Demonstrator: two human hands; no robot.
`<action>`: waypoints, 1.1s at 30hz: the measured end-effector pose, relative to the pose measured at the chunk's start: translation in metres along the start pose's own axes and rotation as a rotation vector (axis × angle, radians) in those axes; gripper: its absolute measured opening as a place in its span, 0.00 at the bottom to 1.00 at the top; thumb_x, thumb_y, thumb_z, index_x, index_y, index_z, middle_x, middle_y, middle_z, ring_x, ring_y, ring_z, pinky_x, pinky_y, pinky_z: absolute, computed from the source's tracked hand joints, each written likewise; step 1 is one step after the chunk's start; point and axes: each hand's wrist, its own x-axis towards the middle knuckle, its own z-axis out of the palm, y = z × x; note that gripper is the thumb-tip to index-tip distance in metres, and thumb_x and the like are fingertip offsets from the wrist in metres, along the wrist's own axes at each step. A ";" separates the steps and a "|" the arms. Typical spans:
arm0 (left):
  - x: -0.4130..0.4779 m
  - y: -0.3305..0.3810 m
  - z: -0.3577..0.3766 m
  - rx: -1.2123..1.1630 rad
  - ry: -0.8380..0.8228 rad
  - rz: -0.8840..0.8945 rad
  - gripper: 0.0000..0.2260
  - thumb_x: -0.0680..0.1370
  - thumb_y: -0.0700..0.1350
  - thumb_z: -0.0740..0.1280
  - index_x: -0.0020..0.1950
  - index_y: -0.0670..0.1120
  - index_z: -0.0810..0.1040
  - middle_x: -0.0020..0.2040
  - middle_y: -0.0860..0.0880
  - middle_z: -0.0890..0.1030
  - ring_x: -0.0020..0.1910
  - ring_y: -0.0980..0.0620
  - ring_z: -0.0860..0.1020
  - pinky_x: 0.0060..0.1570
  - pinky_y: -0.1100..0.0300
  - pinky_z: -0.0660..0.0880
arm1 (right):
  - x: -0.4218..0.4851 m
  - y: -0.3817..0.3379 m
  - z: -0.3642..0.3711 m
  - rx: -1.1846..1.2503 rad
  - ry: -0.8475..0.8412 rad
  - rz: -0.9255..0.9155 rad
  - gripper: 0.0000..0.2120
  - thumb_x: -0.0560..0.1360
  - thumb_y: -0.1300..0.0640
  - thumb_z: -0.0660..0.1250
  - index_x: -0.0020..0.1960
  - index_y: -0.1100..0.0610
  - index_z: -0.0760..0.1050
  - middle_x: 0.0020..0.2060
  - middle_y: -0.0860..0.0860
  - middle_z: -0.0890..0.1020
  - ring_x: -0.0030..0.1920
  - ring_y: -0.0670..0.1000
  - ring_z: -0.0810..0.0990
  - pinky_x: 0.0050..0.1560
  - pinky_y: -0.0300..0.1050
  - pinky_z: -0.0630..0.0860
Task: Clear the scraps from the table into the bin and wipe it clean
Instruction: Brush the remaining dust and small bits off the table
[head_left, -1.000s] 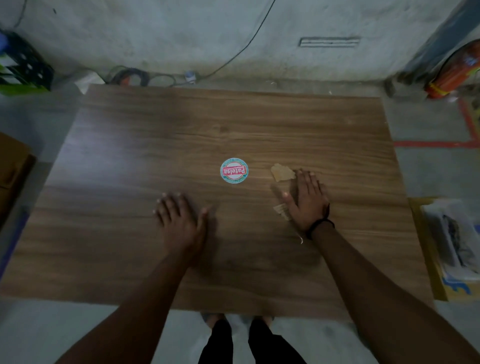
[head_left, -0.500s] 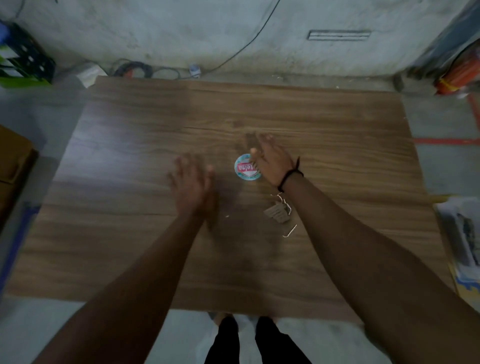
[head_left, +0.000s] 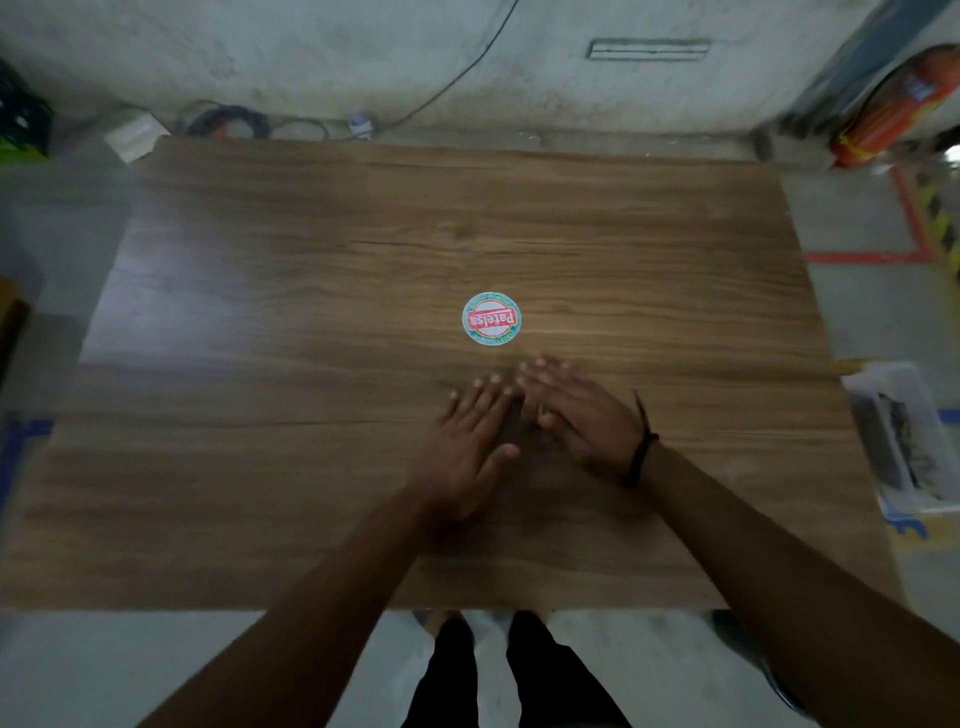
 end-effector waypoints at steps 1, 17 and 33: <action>-0.007 -0.009 -0.006 -0.004 0.065 -0.014 0.32 0.78 0.65 0.39 0.76 0.49 0.56 0.78 0.46 0.53 0.77 0.45 0.48 0.75 0.49 0.42 | -0.011 0.005 -0.007 0.051 0.097 0.050 0.26 0.80 0.46 0.48 0.71 0.59 0.66 0.72 0.56 0.66 0.74 0.53 0.61 0.75 0.49 0.56; -0.029 -0.035 -0.002 -0.045 0.193 -0.397 0.37 0.74 0.64 0.36 0.78 0.45 0.49 0.78 0.42 0.46 0.77 0.44 0.40 0.73 0.52 0.36 | 0.029 -0.054 0.056 0.195 0.350 0.432 0.31 0.77 0.44 0.46 0.71 0.62 0.67 0.70 0.59 0.70 0.72 0.56 0.66 0.73 0.50 0.55; 0.024 0.029 0.025 -0.768 0.424 -0.143 0.30 0.79 0.59 0.49 0.73 0.40 0.64 0.71 0.43 0.69 0.71 0.49 0.67 0.71 0.52 0.63 | -0.003 -0.026 0.044 0.503 0.597 0.457 0.36 0.79 0.36 0.42 0.64 0.62 0.74 0.63 0.59 0.77 0.66 0.51 0.72 0.71 0.46 0.64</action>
